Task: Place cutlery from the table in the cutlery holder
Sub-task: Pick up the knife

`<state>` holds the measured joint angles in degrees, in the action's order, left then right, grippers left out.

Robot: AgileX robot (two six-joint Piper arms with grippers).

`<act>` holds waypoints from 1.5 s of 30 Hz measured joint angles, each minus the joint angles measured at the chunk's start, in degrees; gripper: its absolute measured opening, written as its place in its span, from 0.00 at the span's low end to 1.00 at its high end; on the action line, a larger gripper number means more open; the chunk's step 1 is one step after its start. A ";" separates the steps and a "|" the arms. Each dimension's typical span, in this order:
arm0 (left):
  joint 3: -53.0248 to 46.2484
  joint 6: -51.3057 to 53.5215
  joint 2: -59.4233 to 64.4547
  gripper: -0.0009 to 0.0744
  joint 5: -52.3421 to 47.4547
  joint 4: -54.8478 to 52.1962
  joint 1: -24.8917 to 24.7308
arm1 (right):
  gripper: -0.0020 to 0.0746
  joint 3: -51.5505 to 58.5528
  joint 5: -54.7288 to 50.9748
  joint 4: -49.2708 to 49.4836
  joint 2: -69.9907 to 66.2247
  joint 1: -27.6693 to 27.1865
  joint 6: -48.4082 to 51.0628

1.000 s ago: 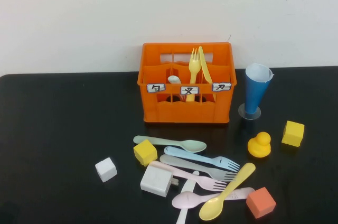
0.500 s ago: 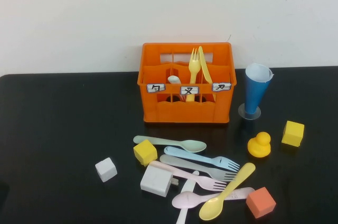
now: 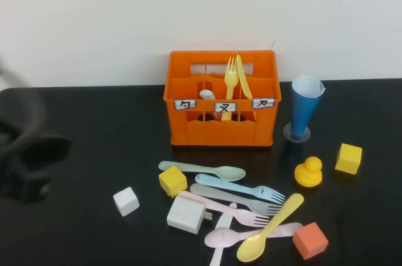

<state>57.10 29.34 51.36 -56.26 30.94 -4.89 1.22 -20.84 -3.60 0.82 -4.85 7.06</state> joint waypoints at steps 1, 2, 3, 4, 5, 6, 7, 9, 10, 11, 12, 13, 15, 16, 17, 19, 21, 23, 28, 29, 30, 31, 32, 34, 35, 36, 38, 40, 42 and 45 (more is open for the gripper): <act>1.98 0.25 2.64 0.01 -1.83 -0.74 -1.35 | 0.02 0.00 0.00 0.00 0.00 0.00 0.00; 4.19 0.40 5.79 0.01 -3.87 -1.78 -3.22 | 0.02 0.00 0.00 0.00 0.00 0.00 0.00; 6.04 0.52 9.41 0.01 -5.64 -2.90 -5.72 | 0.02 0.00 0.00 0.00 0.00 0.00 0.00; 7.57 0.52 11.70 0.01 -7.23 -4.26 -7.52 | 0.02 0.00 0.00 0.00 0.00 0.00 0.00; 8.54 0.52 14.52 0.01 -8.31 -5.49 -9.87 | 0.02 0.00 0.00 0.00 0.00 0.00 0.00; 9.38 -0.13 17.18 0.01 -9.03 -7.36 -12.30 | 0.02 0.00 0.00 0.00 0.00 0.00 0.00; 9.93 -1.05 19.64 0.01 -9.47 -9.42 -14.33 | 0.02 0.00 0.00 0.00 0.00 0.00 0.00; 10.47 -3.38 24.05 0.01 -9.62 -13.76 -19.27 | 0.02 0.00 0.00 0.00 0.00 0.00 0.00; 10.47 -4.59 25.63 0.01 -9.62 -15.89 -21.58 | 0.02 0.00 0.00 0.00 0.00 0.00 0.00; 10.70 -6.07 27.13 0.01 -9.62 -17.50 -23.36 | 0.02 0.00 0.00 0.00 0.00 0.00 0.00; 10.81 -7.41 29.20 0.01 -9.50 -19.52 -25.87 | 0.02 0.00 0.00 0.00 0.00 0.00 0.00; 10.81 -8.39 30.15 0.01 -9.23 -20.31 -27.06 | 0.02 0.00 0.00 0.00 0.00 0.00 0.00; 10.85 -10.06 33.37 0.01 -8.38 -22.27 -31.36 | 0.02 0.00 0.00 0.00 0.00 0.00 0.00; 10.85 -10.46 34.59 0.02 -7.77 -22.70 -32.96 | 0.02 0.00 0.00 0.00 0.00 0.00 0.00; 10.85 -10.68 36.09 0.04 -7.24 -23.06 -34.93 | 0.02 0.00 0.00 0.00 0.00 0.00 0.00; 10.85 -12.76 39.05 0.09 -5.98 -24.26 -38.57 | 0.02 0.00 0.00 0.00 0.00 0.00 0.00; 10.85 -17.41 41.97 0.18 -4.09 -25.70 -41.39 | 0.02 0.00 0.00 0.00 0.00 0.00 0.00; 10.85 -22.85 44.55 0.29 -1.90 -26.14 -42.93 | 0.02 0.00 0.00 0.00 0.00 0.00 0.00; 10.85 -32.06 50.53 0.46 3.26 -26.82 -43.99 | 0.02 0.00 0.00 0.00 0.00 0.00 0.00; 10.85 -33.36 51.49 0.47 3.96 -26.83 -43.99 | 0.02 0.00 0.00 0.00 0.00 0.00 0.00; 10.94 -34.55 52.35 0.48 4.52 -26.83 -43.99 | 0.02 0.00 0.00 0.00 0.00 0.00 0.00; 10.94 -35.30 53.00 0.49 4.93 -26.83 -43.88 | 0.02 0.00 0.00 0.00 0.00 0.00 0.00; 10.94 -36.14 53.76 0.49 5.53 -26.83 -43.88 | 0.02 0.00 0.00 0.00 0.00 0.00 0.00; 10.97 -37.13 55.21 0.49 6.85 -26.94 -43.78 | 0.02 0.00 0.00 0.00 0.00 0.00 0.00; 10.97 -37.54 56.01 0.49 7.53 -26.94 -43.78 | 0.02 0.00 0.00 0.00 0.00 0.00 0.00; 11.06 -37.86 56.84 0.49 8.22 -26.94 -43.78 | 0.02 0.00 0.00 0.00 0.00 0.00 0.00; 11.06 -38.93 58.45 0.49 9.62 -26.94 -43.78 | 0.02 0.00 0.00 0.00 0.00 0.00 0.00; 11.19 -40.24 59.69 0.49 10.84 -27.77 -43.78 | 0.02 0.00 0.00 0.00 0.00 0.00 0.00; 11.19 -42.48 60.68 0.49 11.91 -29.81 -43.78 | 0.02 0.00 0.00 0.00 0.00 0.00 0.00; 11.32 -45.52 61.44 0.49 12.56 -33.04 -43.78 | 0.02 0.00 0.00 0.00 0.00 0.00 0.00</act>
<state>68.42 -16.18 112.80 -43.70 -2.10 -48.67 1.22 -20.84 -3.60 0.82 -4.85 7.06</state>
